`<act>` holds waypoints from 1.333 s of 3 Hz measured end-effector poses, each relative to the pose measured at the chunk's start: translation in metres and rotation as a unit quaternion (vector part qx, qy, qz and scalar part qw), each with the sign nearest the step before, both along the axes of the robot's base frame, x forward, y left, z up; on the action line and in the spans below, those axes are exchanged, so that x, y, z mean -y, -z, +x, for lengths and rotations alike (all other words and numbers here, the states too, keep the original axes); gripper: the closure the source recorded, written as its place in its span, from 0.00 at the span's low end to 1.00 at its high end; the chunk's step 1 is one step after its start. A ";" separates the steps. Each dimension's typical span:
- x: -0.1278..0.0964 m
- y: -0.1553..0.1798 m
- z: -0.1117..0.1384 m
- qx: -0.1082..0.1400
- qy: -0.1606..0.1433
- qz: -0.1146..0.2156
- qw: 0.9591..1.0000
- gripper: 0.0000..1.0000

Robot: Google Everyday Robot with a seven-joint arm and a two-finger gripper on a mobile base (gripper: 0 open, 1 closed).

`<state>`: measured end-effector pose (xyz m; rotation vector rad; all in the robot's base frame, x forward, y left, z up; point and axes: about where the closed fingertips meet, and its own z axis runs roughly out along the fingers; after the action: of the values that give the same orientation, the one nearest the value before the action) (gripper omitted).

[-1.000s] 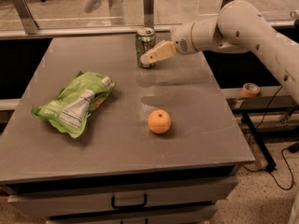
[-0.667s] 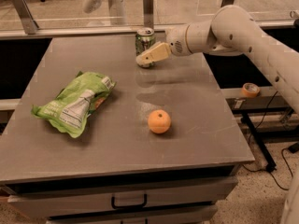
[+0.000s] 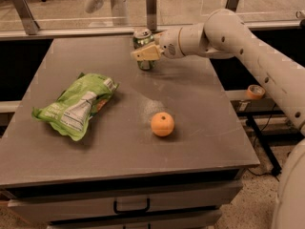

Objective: Move green can near green rice chip bag

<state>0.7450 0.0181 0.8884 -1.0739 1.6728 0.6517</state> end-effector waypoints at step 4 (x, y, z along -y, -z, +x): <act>-0.043 -0.027 -0.032 0.002 -0.100 0.009 0.995 1.00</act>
Offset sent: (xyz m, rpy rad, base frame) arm -0.0657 0.0666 0.0653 0.0822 0.0192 0.3549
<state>0.7127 0.0610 0.9155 -1.2389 1.5659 0.7914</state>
